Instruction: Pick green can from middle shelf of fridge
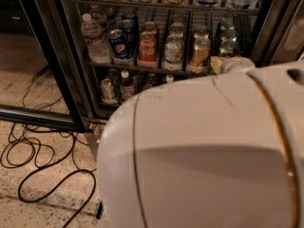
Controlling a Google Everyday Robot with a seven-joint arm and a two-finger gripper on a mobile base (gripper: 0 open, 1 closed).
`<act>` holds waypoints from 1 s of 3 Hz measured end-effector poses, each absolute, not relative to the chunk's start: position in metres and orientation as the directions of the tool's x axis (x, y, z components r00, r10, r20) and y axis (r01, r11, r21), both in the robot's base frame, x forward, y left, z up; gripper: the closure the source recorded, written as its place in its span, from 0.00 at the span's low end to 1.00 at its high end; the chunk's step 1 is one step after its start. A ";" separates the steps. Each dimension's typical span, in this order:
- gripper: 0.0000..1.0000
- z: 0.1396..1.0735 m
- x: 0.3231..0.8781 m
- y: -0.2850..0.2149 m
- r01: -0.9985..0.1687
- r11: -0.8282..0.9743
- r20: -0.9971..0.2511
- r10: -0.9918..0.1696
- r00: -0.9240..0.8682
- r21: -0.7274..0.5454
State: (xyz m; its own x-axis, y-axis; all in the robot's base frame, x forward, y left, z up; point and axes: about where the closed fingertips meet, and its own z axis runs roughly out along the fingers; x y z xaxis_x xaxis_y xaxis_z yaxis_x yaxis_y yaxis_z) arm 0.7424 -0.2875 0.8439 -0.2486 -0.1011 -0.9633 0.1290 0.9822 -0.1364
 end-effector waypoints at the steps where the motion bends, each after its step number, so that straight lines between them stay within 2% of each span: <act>1: 0.29 0.846 0.744 -0.286 0.133 0.983 -0.966 -0.095 -0.241 -0.130; 3: 0.29 0.847 0.747 -0.284 0.141 0.983 -0.970 -0.084 -0.228 -0.119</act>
Offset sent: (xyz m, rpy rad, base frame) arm 0.0780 -0.0154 -0.0260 -0.0441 -0.1212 -0.0973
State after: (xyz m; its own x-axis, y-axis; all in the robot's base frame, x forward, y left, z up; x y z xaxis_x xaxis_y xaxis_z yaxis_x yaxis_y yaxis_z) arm 0.7469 -0.2841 0.8474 -0.2277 -0.0843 -0.9701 0.1412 0.9829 -0.1186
